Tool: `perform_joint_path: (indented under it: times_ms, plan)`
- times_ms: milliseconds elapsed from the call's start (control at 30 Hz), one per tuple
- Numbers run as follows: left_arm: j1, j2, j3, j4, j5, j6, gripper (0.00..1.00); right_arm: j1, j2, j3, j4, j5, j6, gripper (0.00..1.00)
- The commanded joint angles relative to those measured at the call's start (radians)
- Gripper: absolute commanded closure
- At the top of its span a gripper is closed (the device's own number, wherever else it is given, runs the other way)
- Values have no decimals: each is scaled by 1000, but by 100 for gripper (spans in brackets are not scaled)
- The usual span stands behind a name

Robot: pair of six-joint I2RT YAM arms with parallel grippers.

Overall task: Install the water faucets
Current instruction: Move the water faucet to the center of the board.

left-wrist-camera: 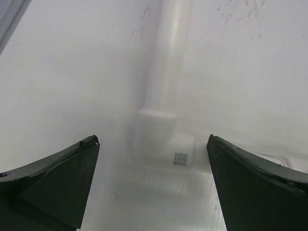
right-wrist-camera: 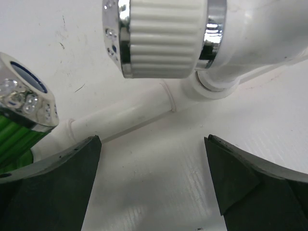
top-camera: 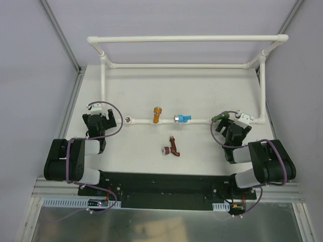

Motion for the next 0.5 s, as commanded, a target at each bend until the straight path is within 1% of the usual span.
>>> perform_joint_path:
  times_ms: [0,367,467]
  plan:
    - [-11,2,13,10,28,9,0,-2,-8,48,97,10,13,1]
    - [-11,2,16,10,28,11,0,-1,-9,50,97,12,13,1]
    - [-11,2,16,10,27,9,0,-12,-12,61,65,-4,24,1]
